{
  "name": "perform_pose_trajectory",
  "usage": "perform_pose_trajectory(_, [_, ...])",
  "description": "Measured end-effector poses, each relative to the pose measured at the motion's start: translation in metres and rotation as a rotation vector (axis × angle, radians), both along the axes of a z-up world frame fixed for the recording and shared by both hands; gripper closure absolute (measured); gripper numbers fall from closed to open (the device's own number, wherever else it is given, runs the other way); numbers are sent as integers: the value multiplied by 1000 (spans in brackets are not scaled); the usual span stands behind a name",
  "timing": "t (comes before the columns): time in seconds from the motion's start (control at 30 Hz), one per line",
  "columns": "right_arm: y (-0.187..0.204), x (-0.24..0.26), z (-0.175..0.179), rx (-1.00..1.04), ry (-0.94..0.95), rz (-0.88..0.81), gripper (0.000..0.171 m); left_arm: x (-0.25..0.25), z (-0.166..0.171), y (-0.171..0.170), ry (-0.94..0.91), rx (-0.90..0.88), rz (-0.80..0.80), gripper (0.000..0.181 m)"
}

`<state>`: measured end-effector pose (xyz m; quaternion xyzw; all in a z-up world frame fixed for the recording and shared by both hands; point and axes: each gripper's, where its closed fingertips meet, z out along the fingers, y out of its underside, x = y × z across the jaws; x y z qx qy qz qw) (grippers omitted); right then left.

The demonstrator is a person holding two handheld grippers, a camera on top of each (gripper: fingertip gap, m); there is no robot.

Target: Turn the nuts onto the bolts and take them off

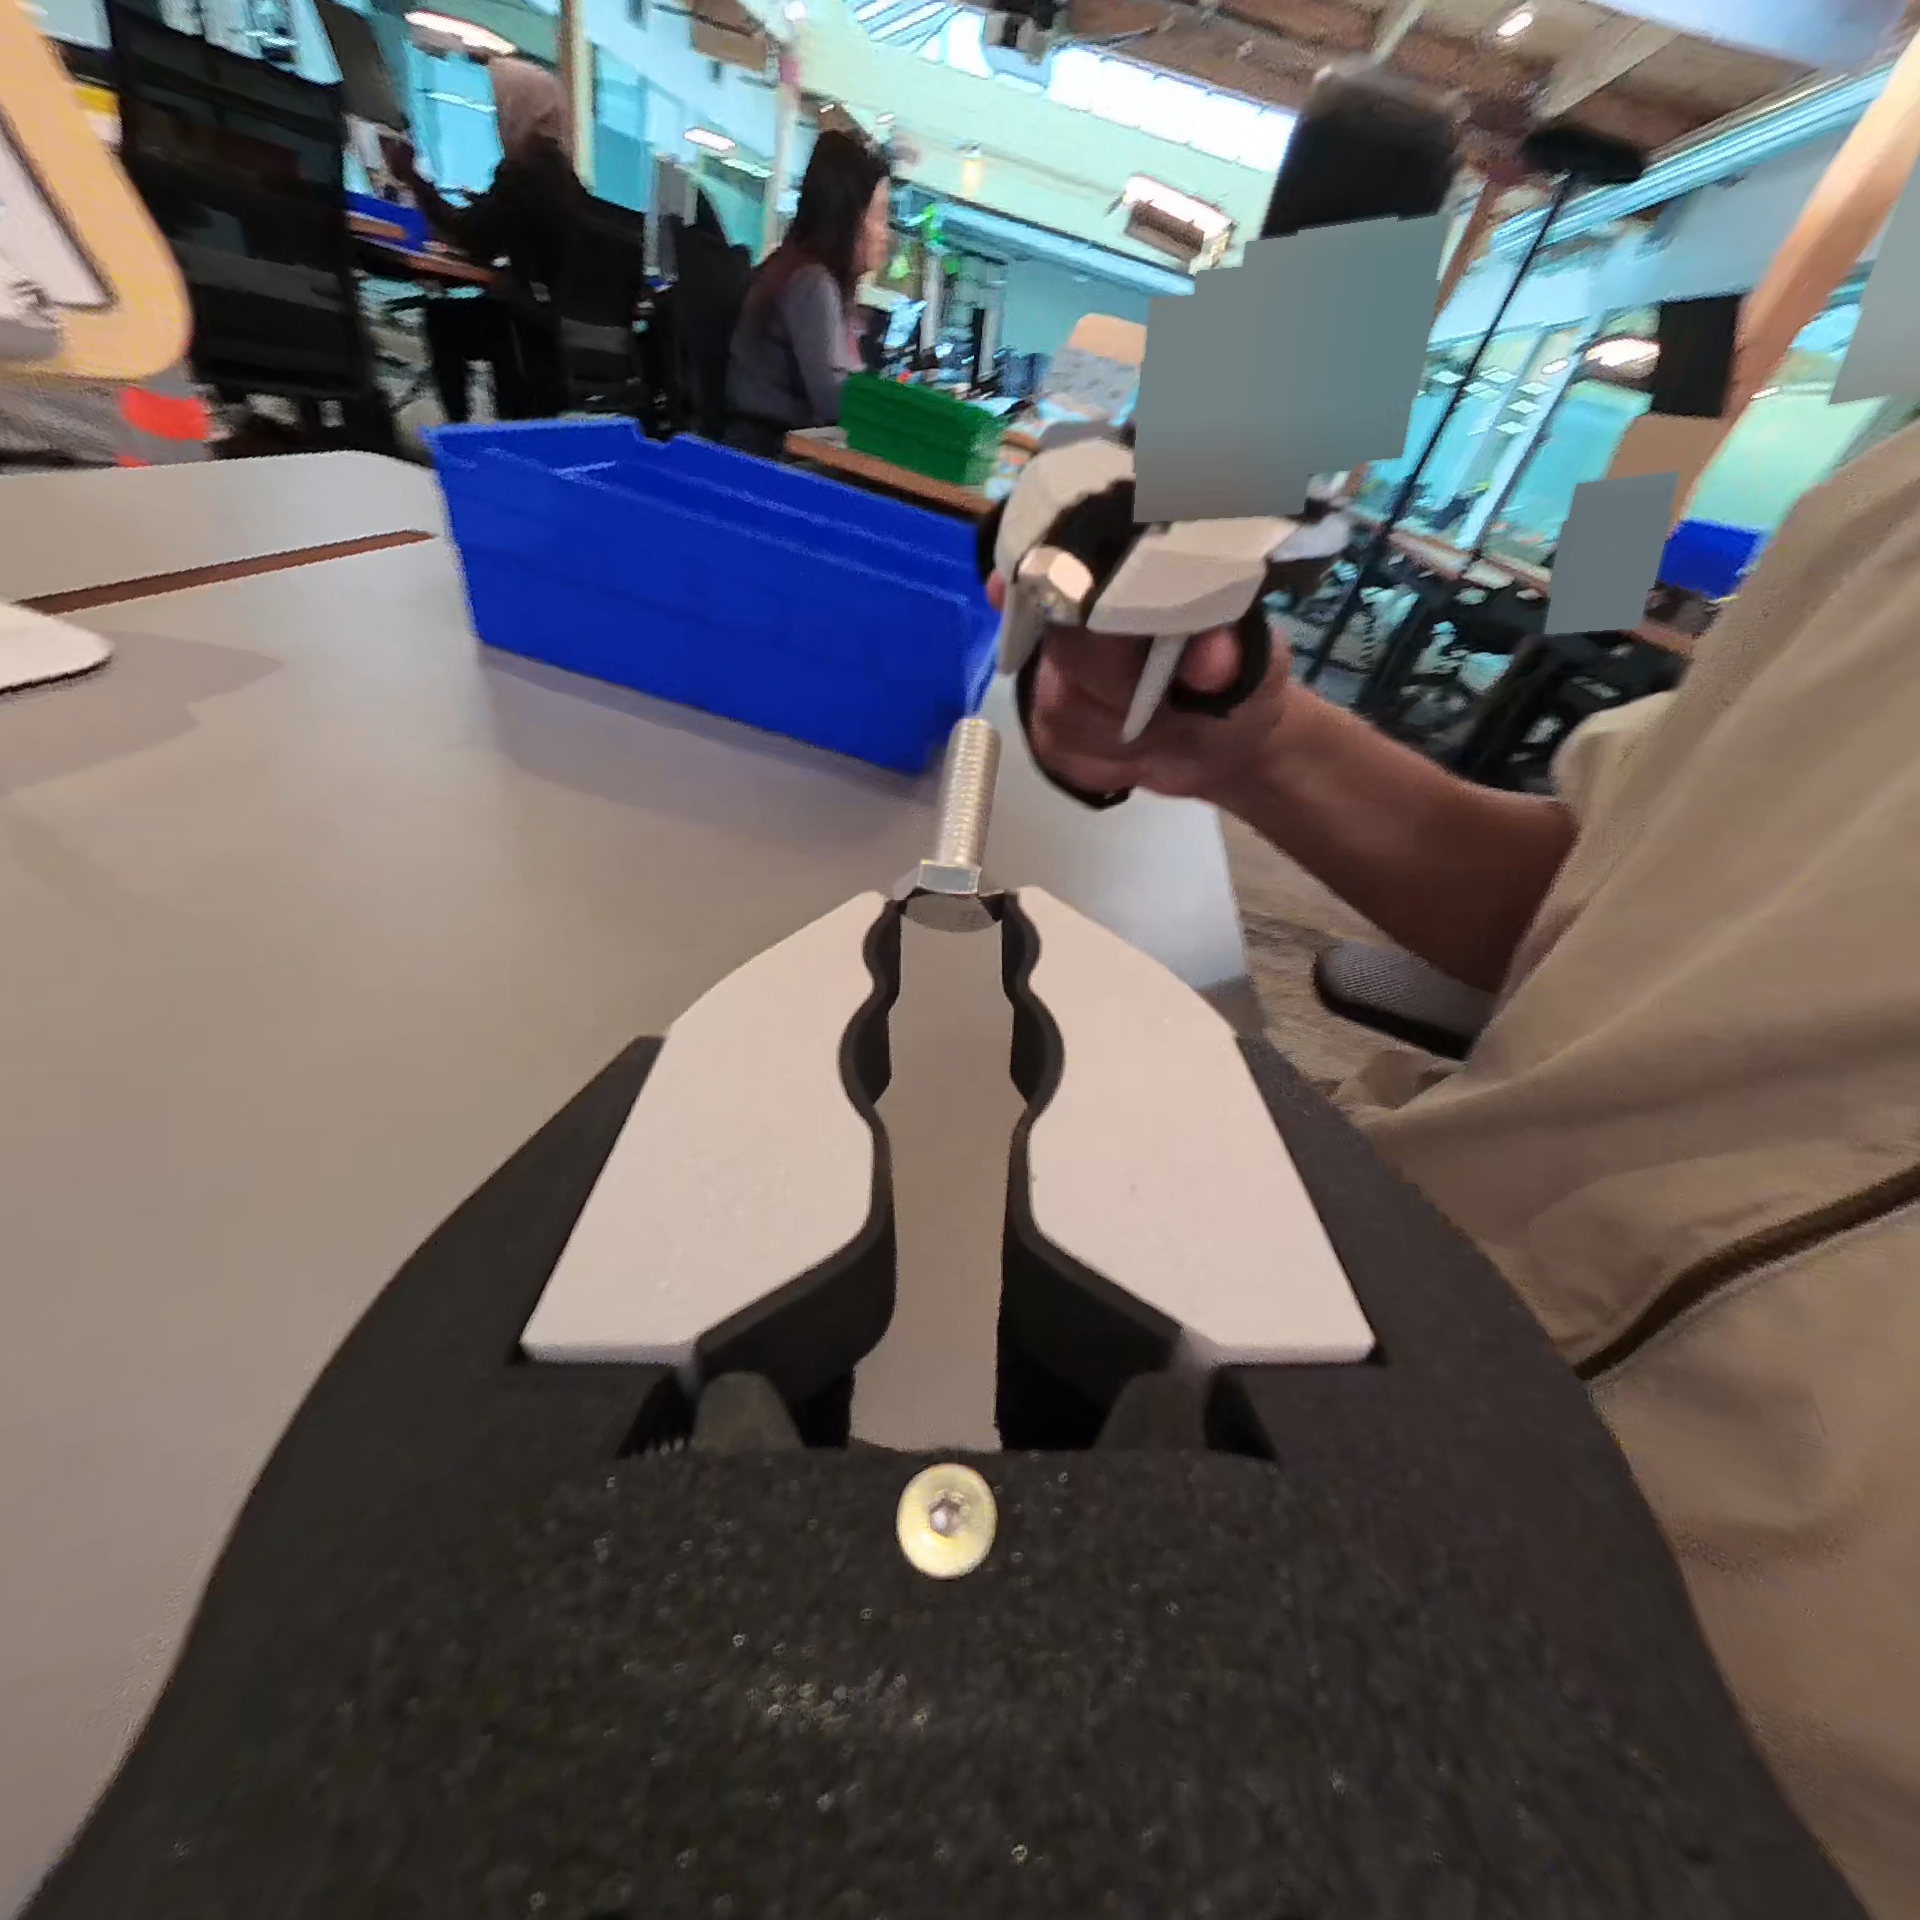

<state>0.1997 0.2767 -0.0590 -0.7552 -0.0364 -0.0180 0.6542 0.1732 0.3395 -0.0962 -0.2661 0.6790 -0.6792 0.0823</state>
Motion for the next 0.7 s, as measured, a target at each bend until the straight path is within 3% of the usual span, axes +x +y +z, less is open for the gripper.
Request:
perform_pose_trajectory(0.17, [13,-29,15,80,23,226,154,-11,20,-24,6,-69,-208,163])
perform_pose_trajectory(0.3, [18,-41,24,112,12,309,154,-18,27,-39,5,-81,-288,163])
perform_pose_trajectory(0.7, [16,-49,27,122,-53,325,154,-24,39,-35,55,-302,-358,164])
